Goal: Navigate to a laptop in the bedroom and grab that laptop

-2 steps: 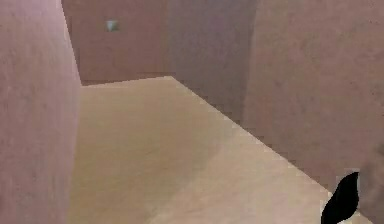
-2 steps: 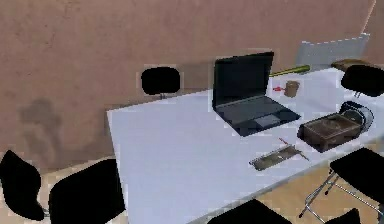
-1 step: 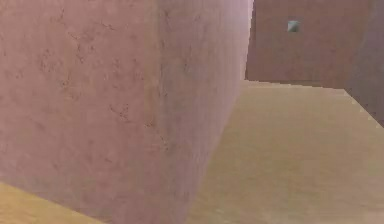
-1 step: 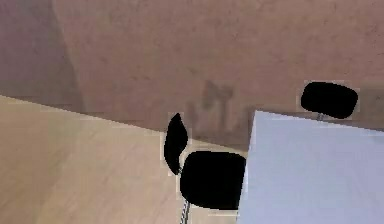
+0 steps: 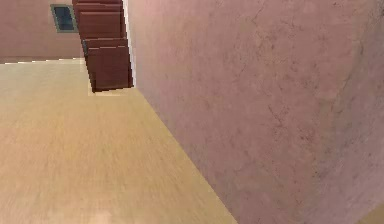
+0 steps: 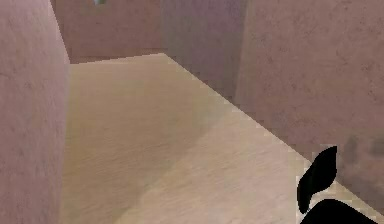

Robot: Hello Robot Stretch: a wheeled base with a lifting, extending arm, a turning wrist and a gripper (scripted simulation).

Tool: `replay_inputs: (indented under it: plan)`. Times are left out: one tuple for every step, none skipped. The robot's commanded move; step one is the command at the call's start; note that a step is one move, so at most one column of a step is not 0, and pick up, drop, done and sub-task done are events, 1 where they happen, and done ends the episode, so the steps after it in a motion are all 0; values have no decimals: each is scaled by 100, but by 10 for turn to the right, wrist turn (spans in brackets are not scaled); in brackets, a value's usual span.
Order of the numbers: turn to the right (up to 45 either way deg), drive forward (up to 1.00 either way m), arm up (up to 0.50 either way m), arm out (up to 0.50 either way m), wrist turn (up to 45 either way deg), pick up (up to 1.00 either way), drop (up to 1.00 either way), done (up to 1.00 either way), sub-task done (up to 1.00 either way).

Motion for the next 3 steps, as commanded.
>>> replay_inputs:
  plan:
    - [-30, 0, 0, 0, 0, 0, 0, 0, 0]
    - [0, 25, 0, 0, 0, 0, 0, 0, 0]
    - [-450, 0, 0, 0, 0, 0, 0, 0, 0]
